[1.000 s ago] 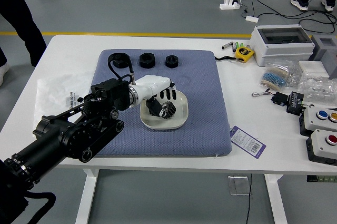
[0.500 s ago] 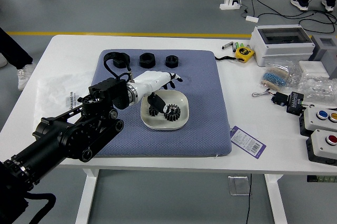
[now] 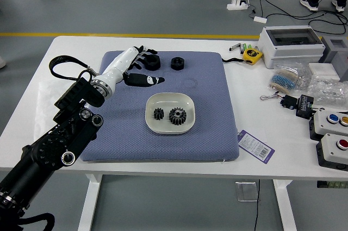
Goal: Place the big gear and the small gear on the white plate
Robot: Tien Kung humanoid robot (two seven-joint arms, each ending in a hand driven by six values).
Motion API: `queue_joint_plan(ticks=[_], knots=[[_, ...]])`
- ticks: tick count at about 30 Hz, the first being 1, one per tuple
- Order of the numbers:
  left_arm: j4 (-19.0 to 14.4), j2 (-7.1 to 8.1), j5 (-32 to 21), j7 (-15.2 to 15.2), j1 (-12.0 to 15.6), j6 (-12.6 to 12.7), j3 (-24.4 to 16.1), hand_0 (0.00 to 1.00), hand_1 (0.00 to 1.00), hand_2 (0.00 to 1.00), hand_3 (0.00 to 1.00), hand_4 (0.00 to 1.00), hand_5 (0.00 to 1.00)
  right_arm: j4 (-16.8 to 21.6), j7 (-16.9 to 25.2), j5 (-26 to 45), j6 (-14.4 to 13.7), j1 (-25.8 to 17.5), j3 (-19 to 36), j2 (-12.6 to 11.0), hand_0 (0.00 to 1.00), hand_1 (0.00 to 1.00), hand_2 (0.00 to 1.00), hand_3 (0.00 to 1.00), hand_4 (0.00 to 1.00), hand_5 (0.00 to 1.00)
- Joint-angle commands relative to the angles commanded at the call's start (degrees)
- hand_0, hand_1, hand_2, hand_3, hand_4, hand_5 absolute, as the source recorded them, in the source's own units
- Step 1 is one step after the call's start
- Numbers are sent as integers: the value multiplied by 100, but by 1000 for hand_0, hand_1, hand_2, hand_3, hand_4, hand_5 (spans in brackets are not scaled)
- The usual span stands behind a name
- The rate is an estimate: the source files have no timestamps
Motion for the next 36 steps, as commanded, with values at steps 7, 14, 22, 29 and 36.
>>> queue_joint_plan(ticks=[7,14,22,29,36], knots=[[-547,160,-1669,248,597,-427,-737,461,552,584,622,834,265,-15,22,53,10,-2,-30,0,685,658,738,587,804,714],[-1064,126,-2801,212,1243,-437,-1217,491,569,602,612,823,289,-24,39,101,17,-27,-54,14,685,658,738,587,805,713],[-1554,37,-3619,-179,1969,-271,-1513,605,591,633,616,822,327,-37,50,125,22,-49,-68,26,684,658,738,587,804,712],[-1792,65,-3743,-428,2311,-303,-1688,626,603,648,614,822,337,-42,55,141,24,-46,-74,33,684,658,739,588,804,713],[-1904,167,-3314,-230,2452,-653,-1829,671,629,665,617,824,357,-43,47,126,28,-49,-66,35,682,658,738,588,803,712]])
